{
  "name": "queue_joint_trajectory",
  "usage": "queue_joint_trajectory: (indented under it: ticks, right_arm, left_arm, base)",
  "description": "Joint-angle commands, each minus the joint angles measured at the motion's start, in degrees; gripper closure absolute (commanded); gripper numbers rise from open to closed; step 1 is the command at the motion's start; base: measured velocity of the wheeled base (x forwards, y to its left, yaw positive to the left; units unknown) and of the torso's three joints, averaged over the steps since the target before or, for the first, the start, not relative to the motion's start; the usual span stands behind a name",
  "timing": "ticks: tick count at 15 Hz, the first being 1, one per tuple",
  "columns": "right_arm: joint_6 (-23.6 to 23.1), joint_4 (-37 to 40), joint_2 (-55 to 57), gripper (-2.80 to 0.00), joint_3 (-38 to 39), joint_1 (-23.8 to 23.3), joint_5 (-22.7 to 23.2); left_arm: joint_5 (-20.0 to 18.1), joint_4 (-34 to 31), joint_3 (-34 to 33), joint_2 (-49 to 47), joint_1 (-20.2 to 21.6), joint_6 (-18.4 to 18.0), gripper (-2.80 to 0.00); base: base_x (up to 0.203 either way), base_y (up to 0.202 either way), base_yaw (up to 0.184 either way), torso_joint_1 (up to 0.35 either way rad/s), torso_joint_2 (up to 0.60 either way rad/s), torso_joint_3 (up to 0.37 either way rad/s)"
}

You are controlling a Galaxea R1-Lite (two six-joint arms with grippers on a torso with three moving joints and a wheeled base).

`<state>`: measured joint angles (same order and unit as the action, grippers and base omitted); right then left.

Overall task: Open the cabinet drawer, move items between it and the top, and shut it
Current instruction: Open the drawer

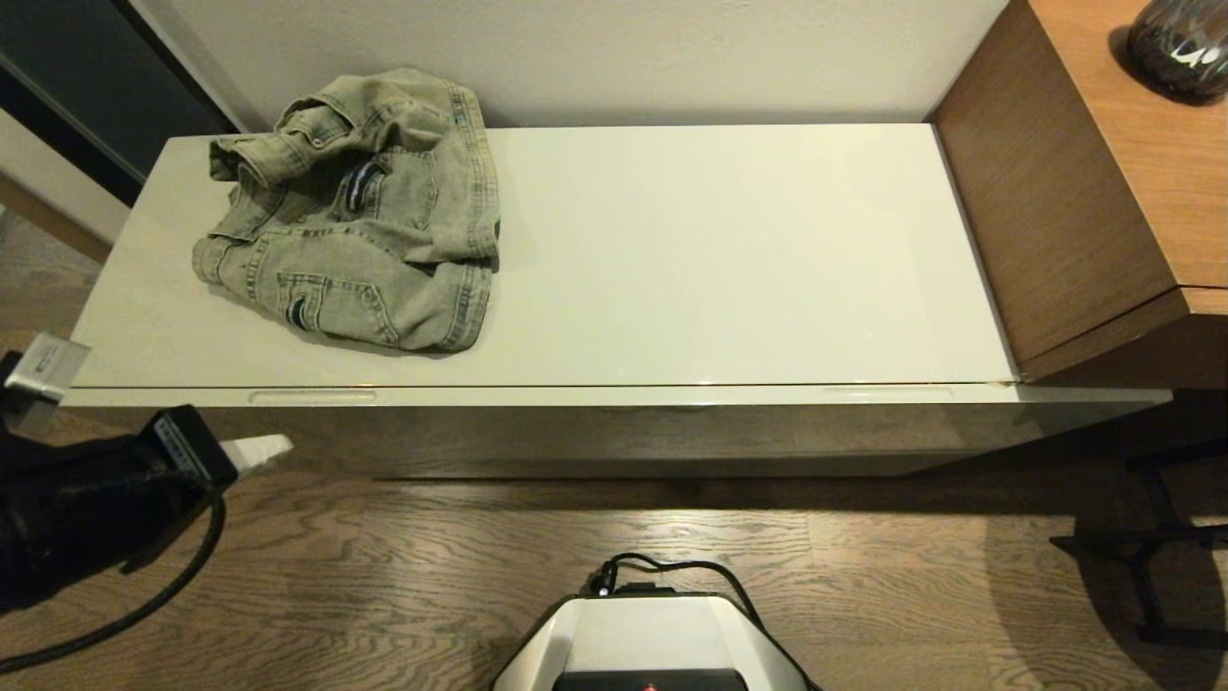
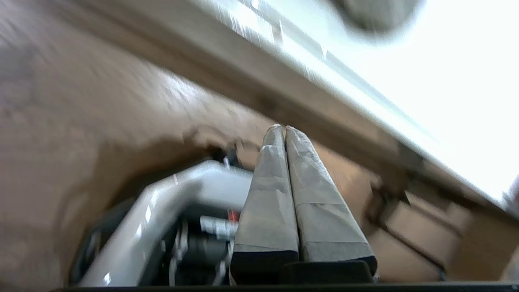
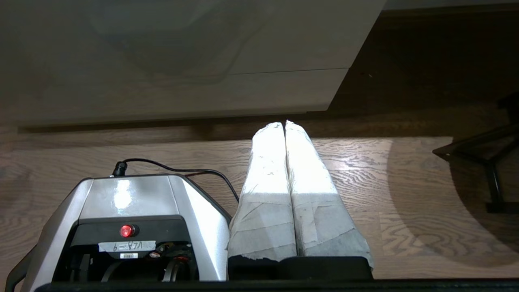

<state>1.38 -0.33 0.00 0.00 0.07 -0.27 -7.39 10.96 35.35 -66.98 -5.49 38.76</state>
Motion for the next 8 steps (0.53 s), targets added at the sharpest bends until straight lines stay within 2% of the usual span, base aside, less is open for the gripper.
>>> queue_joint_trajectory:
  ticks: [1,5,8]
  right_arm:
    - [0.03,-0.02,0.09,0.0,0.0,0.01,0.0]
    - [0.03,-0.02,0.09,0.0,0.0,0.01,0.0]
    - [0.03,-0.02,0.09,0.0,0.0,0.01,0.0]
  left_arm:
    - [2.28,5.65,1.07,-7.72,0.16,0.18,0.0]
    - [7.12,16.9,2.76,-22.09,0.14,0.03,0.0]
    - [9.22,19.18,4.89,-25.15,0.13,-0.09,0.0]
  base:
    - [0.0,0.0,0.0,0.0,0.0,0.0]
    - [0.0,0.0,0.0,0.0,0.0,0.0]
    - [0.0,0.0,0.0,0.0,0.0,0.0]
